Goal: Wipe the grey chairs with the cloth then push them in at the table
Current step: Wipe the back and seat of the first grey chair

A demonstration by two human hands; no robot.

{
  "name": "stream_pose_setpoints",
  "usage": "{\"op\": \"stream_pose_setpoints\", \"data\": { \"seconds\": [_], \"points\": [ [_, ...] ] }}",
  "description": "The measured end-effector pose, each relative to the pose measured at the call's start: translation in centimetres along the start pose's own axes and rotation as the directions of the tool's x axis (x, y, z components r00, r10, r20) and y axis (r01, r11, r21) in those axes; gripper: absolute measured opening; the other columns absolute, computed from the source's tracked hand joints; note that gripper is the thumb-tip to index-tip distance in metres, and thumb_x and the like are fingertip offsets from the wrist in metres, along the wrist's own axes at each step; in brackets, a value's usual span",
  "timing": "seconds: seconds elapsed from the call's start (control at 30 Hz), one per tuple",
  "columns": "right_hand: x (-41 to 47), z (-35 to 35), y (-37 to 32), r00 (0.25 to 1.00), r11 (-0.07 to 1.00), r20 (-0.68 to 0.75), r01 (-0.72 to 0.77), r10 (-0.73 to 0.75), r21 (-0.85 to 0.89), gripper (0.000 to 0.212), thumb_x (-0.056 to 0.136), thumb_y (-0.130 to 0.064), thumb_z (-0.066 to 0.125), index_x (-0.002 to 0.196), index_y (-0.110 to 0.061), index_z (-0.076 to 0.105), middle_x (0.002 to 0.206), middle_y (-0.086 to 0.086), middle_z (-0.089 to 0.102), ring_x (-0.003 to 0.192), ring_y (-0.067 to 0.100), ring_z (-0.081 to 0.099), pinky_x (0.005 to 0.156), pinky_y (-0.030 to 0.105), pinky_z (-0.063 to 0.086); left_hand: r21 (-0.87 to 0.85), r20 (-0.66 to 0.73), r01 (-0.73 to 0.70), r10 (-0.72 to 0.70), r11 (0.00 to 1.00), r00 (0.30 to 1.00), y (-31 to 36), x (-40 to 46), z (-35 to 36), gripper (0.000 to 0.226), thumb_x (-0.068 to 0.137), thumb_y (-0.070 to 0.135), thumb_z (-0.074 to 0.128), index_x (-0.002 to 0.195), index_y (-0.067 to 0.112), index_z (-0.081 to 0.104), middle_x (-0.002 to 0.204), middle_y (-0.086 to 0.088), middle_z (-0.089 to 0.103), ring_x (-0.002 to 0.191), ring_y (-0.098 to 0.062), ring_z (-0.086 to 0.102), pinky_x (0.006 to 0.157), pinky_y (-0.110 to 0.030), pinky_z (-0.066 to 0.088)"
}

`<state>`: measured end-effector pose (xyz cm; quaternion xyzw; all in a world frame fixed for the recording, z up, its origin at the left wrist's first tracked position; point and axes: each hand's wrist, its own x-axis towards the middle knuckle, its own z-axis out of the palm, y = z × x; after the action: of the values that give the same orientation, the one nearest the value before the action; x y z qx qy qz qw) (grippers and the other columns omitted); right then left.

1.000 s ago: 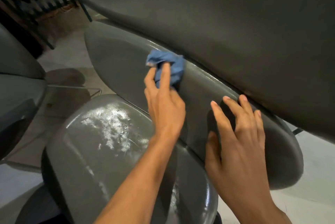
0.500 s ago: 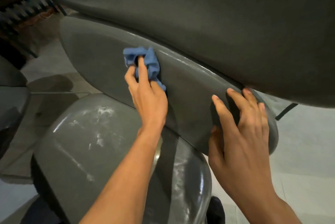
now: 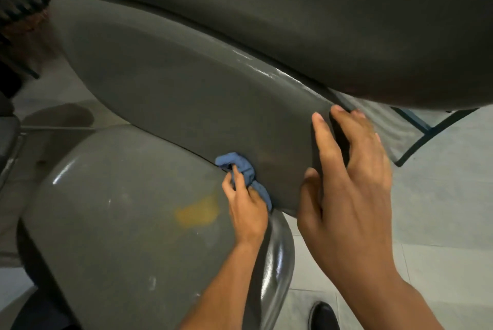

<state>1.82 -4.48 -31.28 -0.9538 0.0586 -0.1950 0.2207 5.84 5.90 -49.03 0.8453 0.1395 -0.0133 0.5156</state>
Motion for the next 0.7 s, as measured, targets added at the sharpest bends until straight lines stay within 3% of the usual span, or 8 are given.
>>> {"op": "stream_pose_setpoints", "data": {
  "seconds": [0.07,0.1,0.17,0.33,0.4,0.47,0.6,0.7],
  "points": [
    [-1.1,-0.4,0.8,1.0,1.0,0.008,-0.007,0.007,0.004,0.074,0.084,0.0,0.063,0.153,-0.009,0.04,0.16,0.013,0.032,0.153,0.03,0.02,0.12,0.054,0.027,-0.09,-0.009,0.097,-0.098,0.991,0.995,1.4,0.3,0.0,0.065,0.102,-0.003,0.044,0.161,0.017,0.029,0.151,-0.006,0.029,0.11,-0.005,0.054,0.078,0.005,0.031],
    [-1.6,-0.6,1.2,1.0,1.0,0.013,-0.02,0.02,0.007,0.074,0.084,-0.001,0.062,0.154,-0.009,0.039,0.161,0.013,0.031,0.153,0.03,0.02,0.12,0.053,0.027,-0.115,-0.028,0.081,-0.085,0.99,0.996,2.8,0.4,-0.4,0.065,0.103,-0.001,0.045,0.162,0.019,0.027,0.149,-0.005,0.031,0.097,0.006,0.051,0.075,0.006,0.03],
    [-2.3,-1.1,1.7,0.999,0.999,0.017,-0.039,0.038,0.017,0.074,0.084,-0.001,0.063,0.154,-0.009,0.038,0.161,0.013,0.03,0.152,0.031,0.022,0.121,0.047,0.026,-0.141,-0.087,-0.05,0.038,0.989,0.995,6.4,0.5,-1.6,0.065,0.104,0.003,0.048,0.162,0.023,0.027,0.144,-0.006,0.034,0.086,0.01,0.052,0.076,0.002,0.034],
    [-1.8,-2.0,2.0,0.995,0.99,-0.011,-0.102,0.103,0.101,0.066,0.09,-0.005,0.058,0.153,-0.011,0.04,0.151,0.012,0.039,0.136,0.028,0.034,0.111,0.045,0.038,-0.051,-0.145,-0.443,0.432,0.895,0.89,13.9,-0.9,-3.9,0.065,0.097,0.007,0.05,0.155,0.036,0.038,0.146,-0.008,0.035,0.115,-0.002,0.052,0.094,-0.006,0.037],
    [-1.6,-2.4,1.7,0.99,0.985,-0.029,-0.131,0.135,0.111,0.061,0.09,-0.012,0.051,0.151,-0.013,0.045,0.144,0.008,0.045,0.127,0.025,0.038,0.106,0.041,0.041,-0.026,-0.038,-0.507,0.506,0.861,0.861,14.7,-2.3,-4.4,0.064,0.094,0.011,0.052,0.15,0.039,0.046,0.153,0.002,0.027,0.135,-0.013,0.047,0.108,-0.022,0.043],
    [-1.6,-2.6,1.2,0.992,0.981,-0.031,-0.119,0.125,0.155,0.057,0.092,-0.014,0.048,0.148,-0.016,0.048,0.133,0.003,0.05,0.117,0.019,0.043,0.099,0.038,0.045,-0.058,0.097,-0.508,0.511,0.86,0.854,14.5,-3.1,-5.4,0.064,0.09,0.013,0.052,0.146,0.042,0.049,0.152,0.017,0.022,0.139,-0.016,0.044,0.107,-0.039,0.05],
    [-1.8,-1.7,-0.4,0.974,0.868,0.09,-0.226,0.208,0.441,0.055,0.101,-0.015,0.053,0.154,-0.024,0.04,0.122,-0.011,0.05,0.096,0.007,0.058,0.083,0.032,0.055,-0.171,0.286,-0.405,0.439,0.898,0.852,15.4,-2.6,-8.1,0.069,0.082,0.009,0.043,0.135,0.052,0.049,0.144,0.014,0.029,0.133,0.015,0.035,0.109,-0.011,0.037],
    [-1.3,-0.9,-2.2,0.927,0.719,0.124,-0.354,0.353,0.597,0.063,0.098,-0.024,0.063,0.153,-0.035,0.035,0.125,-0.01,0.051,0.095,0.012,0.062,0.084,0.036,0.056,-0.246,0.381,-0.335,0.408,0.91,0.829,16.0,-1.4,-9.9,0.08,0.08,-0.002,0.039,0.129,0.06,0.054,0.138,0.018,0.042,0.132,0.003,0.046,0.108,-0.017,0.041]
  ]
}}
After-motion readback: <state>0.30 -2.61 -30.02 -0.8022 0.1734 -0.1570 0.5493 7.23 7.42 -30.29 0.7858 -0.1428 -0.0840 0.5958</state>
